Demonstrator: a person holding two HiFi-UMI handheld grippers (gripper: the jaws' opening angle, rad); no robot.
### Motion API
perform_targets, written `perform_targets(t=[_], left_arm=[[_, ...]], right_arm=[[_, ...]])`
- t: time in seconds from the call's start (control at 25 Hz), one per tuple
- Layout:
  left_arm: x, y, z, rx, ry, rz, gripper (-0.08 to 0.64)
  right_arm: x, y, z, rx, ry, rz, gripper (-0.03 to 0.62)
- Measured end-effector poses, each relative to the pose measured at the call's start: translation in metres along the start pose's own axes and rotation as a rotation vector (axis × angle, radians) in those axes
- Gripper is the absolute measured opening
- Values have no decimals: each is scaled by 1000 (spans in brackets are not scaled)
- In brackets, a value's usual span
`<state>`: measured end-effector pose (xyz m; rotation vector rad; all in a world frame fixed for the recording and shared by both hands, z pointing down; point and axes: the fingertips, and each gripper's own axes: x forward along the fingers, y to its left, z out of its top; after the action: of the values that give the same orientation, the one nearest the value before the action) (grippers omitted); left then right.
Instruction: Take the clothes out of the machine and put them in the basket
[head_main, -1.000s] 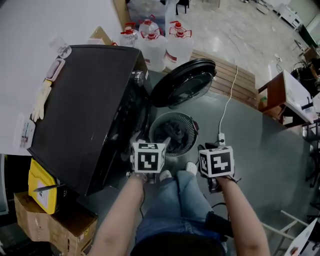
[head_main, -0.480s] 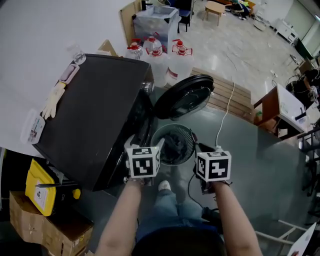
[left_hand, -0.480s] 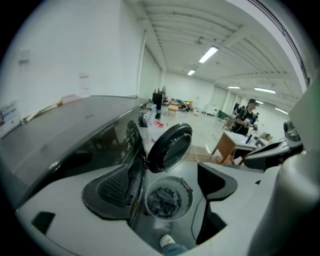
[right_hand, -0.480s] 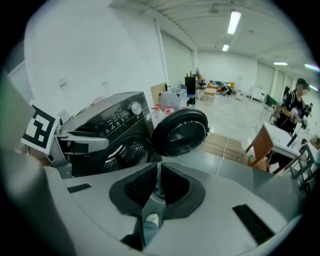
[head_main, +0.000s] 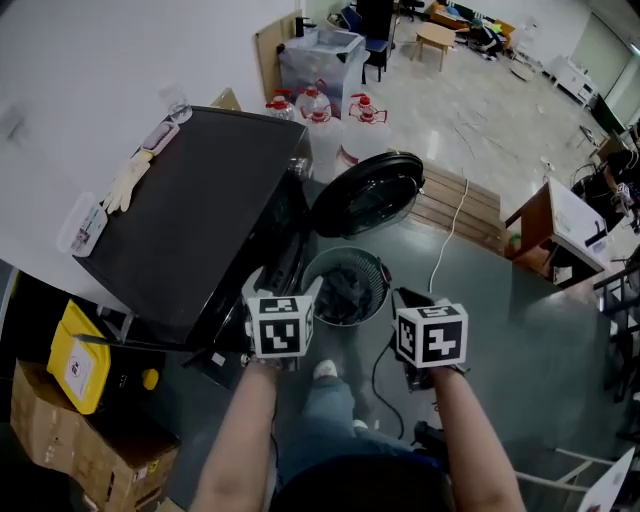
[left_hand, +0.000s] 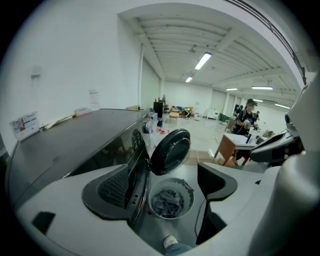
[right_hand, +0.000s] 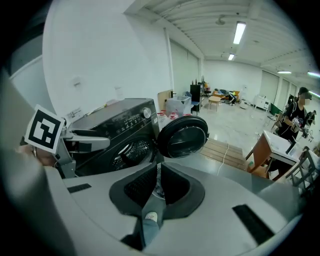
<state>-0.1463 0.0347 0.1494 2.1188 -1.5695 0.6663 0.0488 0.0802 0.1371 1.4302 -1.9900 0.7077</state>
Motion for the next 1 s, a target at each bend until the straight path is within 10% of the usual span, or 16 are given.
perform_targets(t=[1.0], left_arm=[[-185,-97,-28,-18,-218,65,433]], right_arm=[[-181,10,-91,-58,-179,32,26]])
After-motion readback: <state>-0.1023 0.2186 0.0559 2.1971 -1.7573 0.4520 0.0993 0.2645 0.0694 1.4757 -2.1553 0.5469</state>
